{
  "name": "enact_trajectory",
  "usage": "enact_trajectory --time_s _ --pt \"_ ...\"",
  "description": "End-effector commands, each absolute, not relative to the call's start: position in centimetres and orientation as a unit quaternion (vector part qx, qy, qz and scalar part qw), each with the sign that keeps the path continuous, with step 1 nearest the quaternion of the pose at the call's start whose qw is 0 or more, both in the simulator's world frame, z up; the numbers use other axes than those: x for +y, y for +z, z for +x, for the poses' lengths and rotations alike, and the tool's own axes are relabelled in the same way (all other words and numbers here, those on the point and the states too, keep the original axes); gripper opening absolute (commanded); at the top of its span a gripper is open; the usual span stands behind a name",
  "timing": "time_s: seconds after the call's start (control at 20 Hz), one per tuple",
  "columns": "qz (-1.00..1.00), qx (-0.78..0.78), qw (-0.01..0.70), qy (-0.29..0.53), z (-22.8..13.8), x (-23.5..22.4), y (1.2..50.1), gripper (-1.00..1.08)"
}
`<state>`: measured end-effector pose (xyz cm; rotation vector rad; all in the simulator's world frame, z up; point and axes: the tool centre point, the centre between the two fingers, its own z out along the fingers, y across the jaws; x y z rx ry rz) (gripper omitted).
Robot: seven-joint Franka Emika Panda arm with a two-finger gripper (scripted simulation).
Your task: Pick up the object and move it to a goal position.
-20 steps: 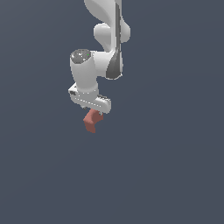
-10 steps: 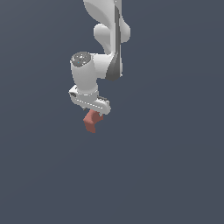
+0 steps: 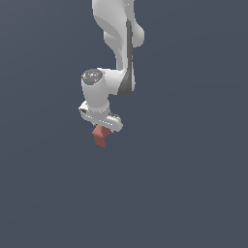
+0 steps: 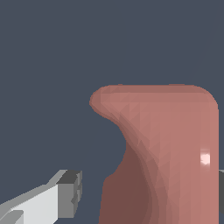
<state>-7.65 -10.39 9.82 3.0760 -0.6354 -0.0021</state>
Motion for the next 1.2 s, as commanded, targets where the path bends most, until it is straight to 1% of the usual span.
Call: enact_trajectory --time_s 0.0,0.05,0.7,1.15 --pt "0.979 -0.202 0.0 0.0 -7.6 -10.4 9.6 1.0" --pt "0.979 -0.202 0.0 0.0 -7.6 -10.4 9.6 -1.0" --pt "0.979 -0.203 0.0 0.001 -7.7 -10.5 9.9 -1.0" --pt "0.979 -0.203 0.0 0.0 -9.8 -11.1 12.2 -1.0"
